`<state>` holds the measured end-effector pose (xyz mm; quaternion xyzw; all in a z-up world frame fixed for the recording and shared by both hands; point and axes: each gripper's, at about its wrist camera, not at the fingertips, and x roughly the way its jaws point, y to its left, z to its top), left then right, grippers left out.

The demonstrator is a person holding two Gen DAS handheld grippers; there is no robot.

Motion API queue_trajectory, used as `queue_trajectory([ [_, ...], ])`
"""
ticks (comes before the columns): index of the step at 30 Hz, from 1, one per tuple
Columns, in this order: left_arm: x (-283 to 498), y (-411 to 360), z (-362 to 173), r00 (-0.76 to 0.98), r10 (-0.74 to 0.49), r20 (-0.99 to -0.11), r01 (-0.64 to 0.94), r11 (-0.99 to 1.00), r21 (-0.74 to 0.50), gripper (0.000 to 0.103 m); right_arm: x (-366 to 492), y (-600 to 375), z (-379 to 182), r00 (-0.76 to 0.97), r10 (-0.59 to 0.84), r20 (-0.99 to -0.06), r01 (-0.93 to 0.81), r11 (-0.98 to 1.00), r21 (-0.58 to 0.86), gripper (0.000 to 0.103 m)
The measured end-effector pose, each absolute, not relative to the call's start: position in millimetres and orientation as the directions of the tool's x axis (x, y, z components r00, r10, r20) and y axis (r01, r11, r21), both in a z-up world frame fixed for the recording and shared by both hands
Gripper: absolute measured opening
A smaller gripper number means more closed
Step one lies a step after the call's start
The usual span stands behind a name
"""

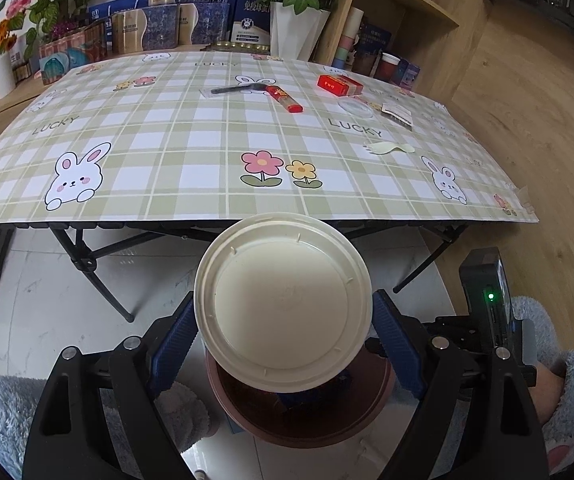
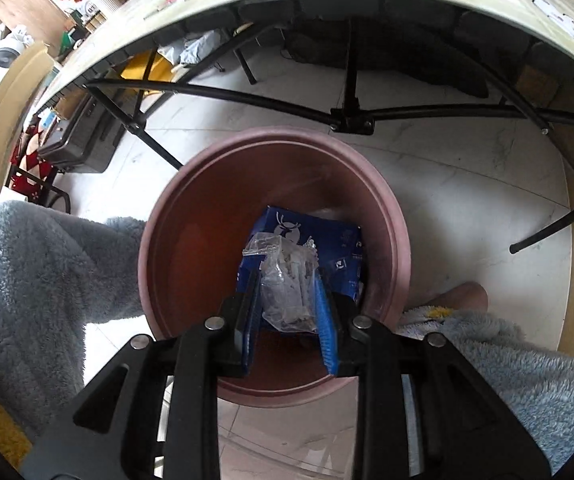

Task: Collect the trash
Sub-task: 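Carry the wrapper over the bin and open the right tool, then lower the white lid into the bin and open the left tool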

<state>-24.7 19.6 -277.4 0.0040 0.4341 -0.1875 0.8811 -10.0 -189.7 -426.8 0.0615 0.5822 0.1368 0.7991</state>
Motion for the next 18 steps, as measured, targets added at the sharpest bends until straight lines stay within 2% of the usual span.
queue_trajectory([
  [4,-25,18,-281,0.543,-0.327,-0.773,0.338,0.928,-0.156,0.083,-10,-191,-428,0.287,0.279,-0.917,-0.143,0.958,0.247,0.036],
  [7,-25,17,-283,0.538,-0.328,-0.777,0.337,0.928,-0.158,0.083,-10,-195,-425,0.306,0.270,-0.913,-0.129,0.962,0.241,0.051],
  [9,-25,17,-283,0.535,-0.329,-0.778,0.339,0.927,-0.159,0.083,-10,-198,-421,0.326,0.269,-0.906,-0.114,0.963,0.245,0.055],
  [15,-25,16,-286,0.528,-0.326,-0.784,0.343,0.927,-0.154,0.083,-14,-212,-406,0.416,0.255,-0.873,-0.057,0.965,0.255,0.077],
  [16,-26,15,-287,0.526,-0.325,-0.786,0.344,0.927,-0.152,0.083,-15,-214,-404,0.425,0.249,-0.870,-0.049,0.966,0.253,0.084],
  [18,-26,14,-288,0.523,-0.323,-0.789,0.347,0.926,-0.150,0.083,-16,-219,-400,0.447,0.235,-0.863,-0.025,0.968,0.250,0.089],
])
